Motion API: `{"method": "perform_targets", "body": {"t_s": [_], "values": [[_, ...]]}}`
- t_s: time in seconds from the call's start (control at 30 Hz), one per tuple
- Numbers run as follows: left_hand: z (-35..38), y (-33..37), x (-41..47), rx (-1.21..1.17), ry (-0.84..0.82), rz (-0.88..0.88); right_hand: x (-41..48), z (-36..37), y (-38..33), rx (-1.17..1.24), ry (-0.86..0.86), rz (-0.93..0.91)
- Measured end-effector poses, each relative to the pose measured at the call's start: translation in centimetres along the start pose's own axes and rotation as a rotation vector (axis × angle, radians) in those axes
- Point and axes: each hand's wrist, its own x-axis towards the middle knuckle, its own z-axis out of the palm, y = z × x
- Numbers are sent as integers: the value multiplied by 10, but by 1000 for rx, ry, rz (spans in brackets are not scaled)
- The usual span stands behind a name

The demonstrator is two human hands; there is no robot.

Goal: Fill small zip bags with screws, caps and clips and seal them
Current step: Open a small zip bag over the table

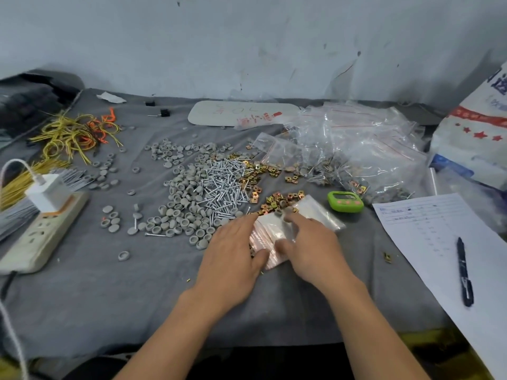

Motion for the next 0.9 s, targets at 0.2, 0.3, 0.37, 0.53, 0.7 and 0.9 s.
{"method": "perform_targets", "body": {"t_s": [0.2, 0.3, 0.37, 0.53, 0.7, 0.9], "values": [[-3, -3, 6, 13, -39, -7, -1, -2, 1, -46, 136, 51], [1, 0, 6, 118, -54, 91, -2, 0, 1, 25, 145, -10], [4, 3, 6, 116, -72, 138, -6, 2, 0, -36, 99, -70], [10, 4, 4, 102, -60, 161, 0, 4, 2, 234, 276, 71], [12, 10, 1, 146, -41, 203, 12, -27, -1, 1219, 719, 263], [6, 25, 9, 20, 60, 204, 36, -24, -50, 1605, 4, 170]]}}
